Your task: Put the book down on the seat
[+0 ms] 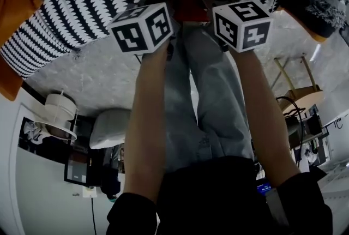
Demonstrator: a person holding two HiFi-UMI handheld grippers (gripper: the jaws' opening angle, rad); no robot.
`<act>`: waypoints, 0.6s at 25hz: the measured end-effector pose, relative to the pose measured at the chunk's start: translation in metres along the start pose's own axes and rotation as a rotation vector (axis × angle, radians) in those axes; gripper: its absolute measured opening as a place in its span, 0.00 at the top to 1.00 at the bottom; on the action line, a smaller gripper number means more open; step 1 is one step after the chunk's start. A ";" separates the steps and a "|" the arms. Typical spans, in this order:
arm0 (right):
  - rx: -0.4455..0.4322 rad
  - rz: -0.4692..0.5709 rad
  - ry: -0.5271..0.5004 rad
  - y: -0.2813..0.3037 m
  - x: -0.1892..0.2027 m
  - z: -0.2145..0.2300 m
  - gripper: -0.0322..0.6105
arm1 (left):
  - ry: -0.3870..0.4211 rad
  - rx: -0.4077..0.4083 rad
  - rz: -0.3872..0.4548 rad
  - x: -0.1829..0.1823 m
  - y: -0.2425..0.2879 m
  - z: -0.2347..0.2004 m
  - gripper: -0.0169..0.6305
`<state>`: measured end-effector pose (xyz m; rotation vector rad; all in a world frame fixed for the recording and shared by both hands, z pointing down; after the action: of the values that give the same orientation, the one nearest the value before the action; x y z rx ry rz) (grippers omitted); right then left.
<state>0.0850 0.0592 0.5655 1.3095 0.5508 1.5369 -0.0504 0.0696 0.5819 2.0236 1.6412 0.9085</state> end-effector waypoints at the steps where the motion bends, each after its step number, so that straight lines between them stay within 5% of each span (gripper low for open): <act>1: 0.020 -0.008 0.010 0.002 0.001 -0.007 0.91 | 0.023 -0.040 -0.009 0.002 -0.005 -0.001 0.95; 4: 0.081 -0.043 0.026 0.008 0.005 -0.026 0.91 | 0.070 -0.117 0.001 0.005 -0.021 -0.004 0.95; 15: 0.101 -0.030 0.067 -0.012 0.007 -0.011 0.91 | 0.201 -0.159 0.026 0.002 -0.009 0.038 0.95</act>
<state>0.0796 0.0727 0.5553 1.3229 0.6955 1.5499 -0.0311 0.0781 0.5493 1.9023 1.5894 1.2449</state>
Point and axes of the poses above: the fingertips, and each gripper's own axes: y forward along the fingers, z to its right, x out of its underside, the point moved 7 cm from there along -y, backward along the fingers, and after that the axes turned 11 degrees about x, right-handed, at the moved point
